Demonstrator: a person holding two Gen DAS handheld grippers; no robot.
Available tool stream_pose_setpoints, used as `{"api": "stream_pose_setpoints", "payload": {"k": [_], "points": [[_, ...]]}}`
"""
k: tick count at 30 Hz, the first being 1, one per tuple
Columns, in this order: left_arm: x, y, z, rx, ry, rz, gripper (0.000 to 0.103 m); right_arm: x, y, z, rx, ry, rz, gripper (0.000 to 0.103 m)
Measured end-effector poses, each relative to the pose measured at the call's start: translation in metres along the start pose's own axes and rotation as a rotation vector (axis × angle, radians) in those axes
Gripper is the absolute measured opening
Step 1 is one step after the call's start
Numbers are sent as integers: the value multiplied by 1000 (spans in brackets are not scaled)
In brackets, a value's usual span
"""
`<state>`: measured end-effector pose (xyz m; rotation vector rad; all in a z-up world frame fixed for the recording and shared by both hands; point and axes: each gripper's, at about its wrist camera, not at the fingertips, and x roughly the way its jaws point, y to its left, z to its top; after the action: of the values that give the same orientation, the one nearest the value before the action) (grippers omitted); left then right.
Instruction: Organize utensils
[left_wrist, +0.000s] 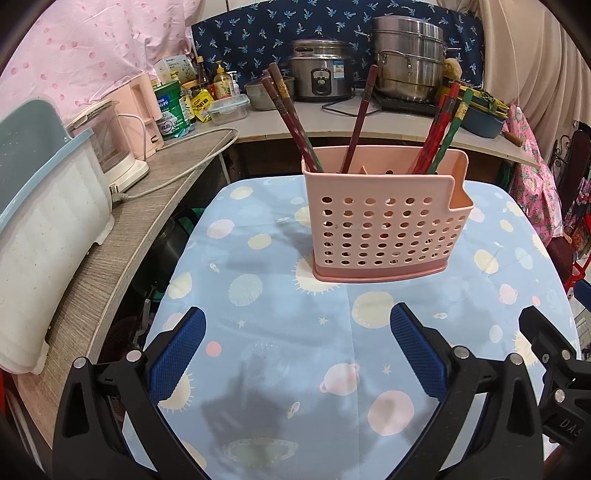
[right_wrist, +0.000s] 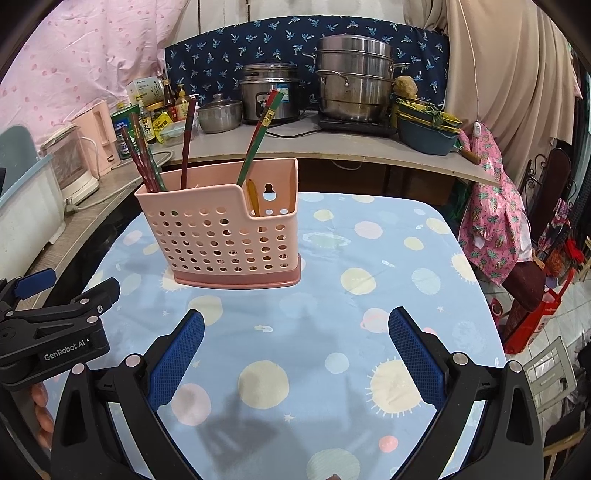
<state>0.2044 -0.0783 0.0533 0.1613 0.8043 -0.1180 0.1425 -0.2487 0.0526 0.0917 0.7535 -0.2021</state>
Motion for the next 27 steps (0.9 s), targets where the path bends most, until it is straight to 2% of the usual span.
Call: {"api": "stream_pose_setpoints", "payload": {"k": [27], "points": [[9,0,3,2,9,4,96,6,-2,1,4,6,-6,96]]}}
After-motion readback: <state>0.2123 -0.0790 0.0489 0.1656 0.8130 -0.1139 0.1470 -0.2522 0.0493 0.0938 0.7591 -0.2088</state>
